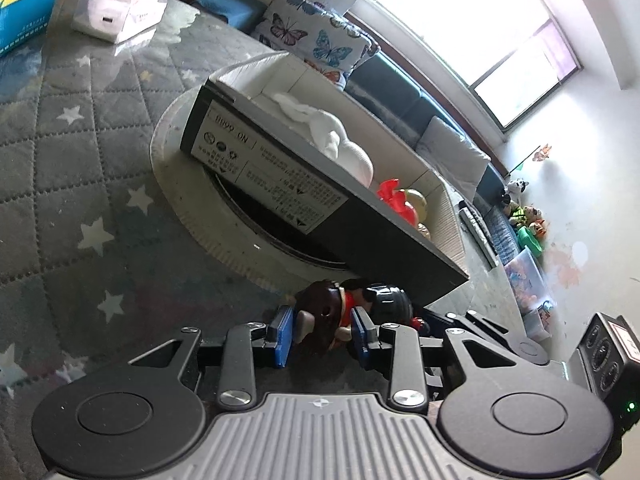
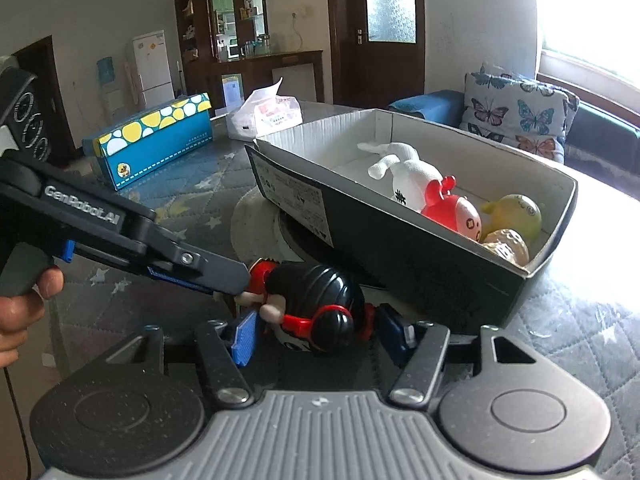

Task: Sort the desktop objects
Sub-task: 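Carry the boy figurine over the box rim and lower it inside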

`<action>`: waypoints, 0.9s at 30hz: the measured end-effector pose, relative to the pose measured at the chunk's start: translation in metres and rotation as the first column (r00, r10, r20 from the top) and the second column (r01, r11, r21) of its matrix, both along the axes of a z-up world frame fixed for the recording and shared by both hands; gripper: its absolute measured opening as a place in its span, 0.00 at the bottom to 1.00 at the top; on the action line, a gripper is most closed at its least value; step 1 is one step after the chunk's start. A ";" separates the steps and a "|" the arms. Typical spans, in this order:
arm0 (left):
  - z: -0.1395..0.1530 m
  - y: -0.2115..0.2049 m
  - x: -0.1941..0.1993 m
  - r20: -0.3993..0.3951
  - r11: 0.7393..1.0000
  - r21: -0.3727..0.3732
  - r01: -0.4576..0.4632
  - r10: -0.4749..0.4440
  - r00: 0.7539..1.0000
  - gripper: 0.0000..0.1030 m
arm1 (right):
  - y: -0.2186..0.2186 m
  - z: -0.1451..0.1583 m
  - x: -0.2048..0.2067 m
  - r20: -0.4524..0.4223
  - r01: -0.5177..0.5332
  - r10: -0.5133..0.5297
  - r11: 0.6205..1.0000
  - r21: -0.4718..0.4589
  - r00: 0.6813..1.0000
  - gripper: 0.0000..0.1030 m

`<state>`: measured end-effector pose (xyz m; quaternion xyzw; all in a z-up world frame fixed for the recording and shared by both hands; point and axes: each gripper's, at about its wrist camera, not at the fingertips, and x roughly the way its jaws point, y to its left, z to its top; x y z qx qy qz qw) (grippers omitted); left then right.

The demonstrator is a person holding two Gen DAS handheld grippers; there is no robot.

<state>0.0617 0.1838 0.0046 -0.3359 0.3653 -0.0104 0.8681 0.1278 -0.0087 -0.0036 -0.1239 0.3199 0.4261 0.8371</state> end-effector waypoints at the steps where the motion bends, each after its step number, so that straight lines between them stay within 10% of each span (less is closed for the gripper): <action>1: -0.001 0.000 0.001 0.000 1.000 -0.003 -0.002 0.002 1.000 0.34 | 0.001 0.000 0.000 0.005 -0.002 0.002 1.000 -0.001 1.000 0.61; 27: 0.024 -0.003 -0.008 0.085 0.998 0.051 0.041 -0.045 0.995 0.32 | 0.001 0.024 -0.014 0.053 -0.013 0.013 1.000 -0.009 0.999 0.51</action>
